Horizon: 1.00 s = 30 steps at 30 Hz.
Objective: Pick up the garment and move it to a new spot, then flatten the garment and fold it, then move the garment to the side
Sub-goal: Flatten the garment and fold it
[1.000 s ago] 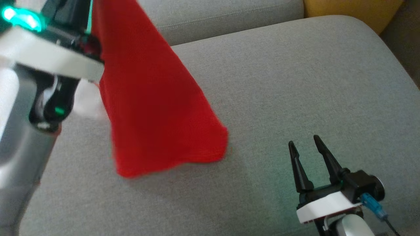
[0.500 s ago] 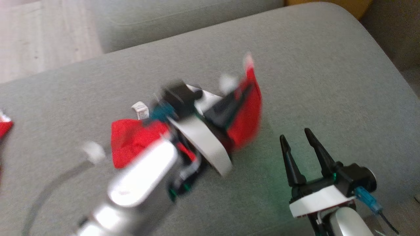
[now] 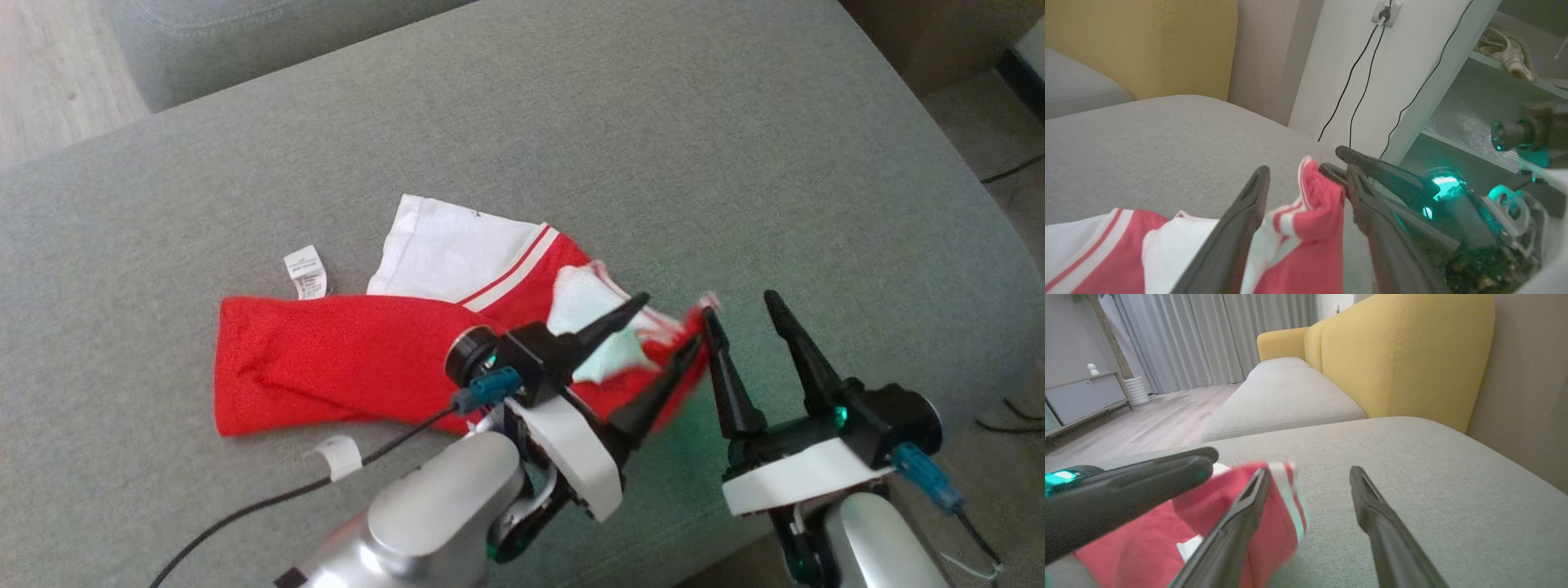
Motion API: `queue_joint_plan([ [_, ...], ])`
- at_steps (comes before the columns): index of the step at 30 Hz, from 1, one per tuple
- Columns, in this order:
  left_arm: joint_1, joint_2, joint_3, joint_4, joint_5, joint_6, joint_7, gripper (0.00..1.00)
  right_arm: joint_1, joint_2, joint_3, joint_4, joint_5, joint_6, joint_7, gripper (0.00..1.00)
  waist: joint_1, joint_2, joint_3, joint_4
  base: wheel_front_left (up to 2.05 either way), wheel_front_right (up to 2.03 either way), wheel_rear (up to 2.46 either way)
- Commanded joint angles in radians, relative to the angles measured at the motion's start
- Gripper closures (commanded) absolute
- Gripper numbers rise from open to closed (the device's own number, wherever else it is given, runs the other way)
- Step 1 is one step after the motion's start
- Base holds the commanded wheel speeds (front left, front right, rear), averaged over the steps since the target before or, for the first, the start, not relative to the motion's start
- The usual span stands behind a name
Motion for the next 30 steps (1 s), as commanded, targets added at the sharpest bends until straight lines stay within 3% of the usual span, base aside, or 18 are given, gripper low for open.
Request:
queue_joint_plan([
  [1,-0.052,-0.008,0.005,-0.028,-0.008,-0.001,-0.014,0.00,-0.019,-0.002,0.011,-0.039,0.005,0.007,-0.011,0.00,-0.0002,0.0000,-0.004,0.003,0.00,0.00,0.00],
  [8,-0.021,0.021,0.027,-0.063,-0.049,0.055,-0.029,0.00,0.016,-0.002,-0.029,-0.048,-0.001,0.007,-0.011,0.00,-0.0002,0.0000,-0.043,0.016,0.00,0.00,0.00],
  [13,0.011,0.159,0.117,-0.059,-0.054,0.163,-0.040,0.00,0.029,-0.002,-0.037,-0.054,-0.005,0.007,-0.011,0.00,-0.0002,0.0000,-0.061,0.013,0.00,0.00,0.00],
  [14,0.011,0.159,0.117,-0.059,-0.054,0.163,-0.040,0.00,0.029,-0.002,-0.037,-0.054,-0.005,0.007,-0.011,0.00,-0.0002,0.0000,-0.061,0.013,0.00,0.00,0.00],
  [19,0.014,0.295,0.203,0.037,-0.070,0.263,-0.003,0.00,0.029,-0.002,-0.031,-0.059,0.000,0.007,-0.011,0.00,-0.0002,0.0000,-0.056,0.005,0.00,0.00,0.00],
  [23,0.007,0.350,0.253,0.123,-0.110,0.301,0.046,0.00,0.028,-0.002,-0.028,-0.061,0.004,0.007,-0.011,0.00,-0.0002,0.0000,-0.043,-0.005,0.00,0.00,0.00],
  [30,-0.002,0.384,0.294,0.243,-0.163,0.332,0.123,0.00,0.025,-0.002,-0.027,-0.063,0.005,0.007,-0.011,0.00,-0.0002,0.0000,-0.019,-0.019,0.00,0.00,0.00],
])
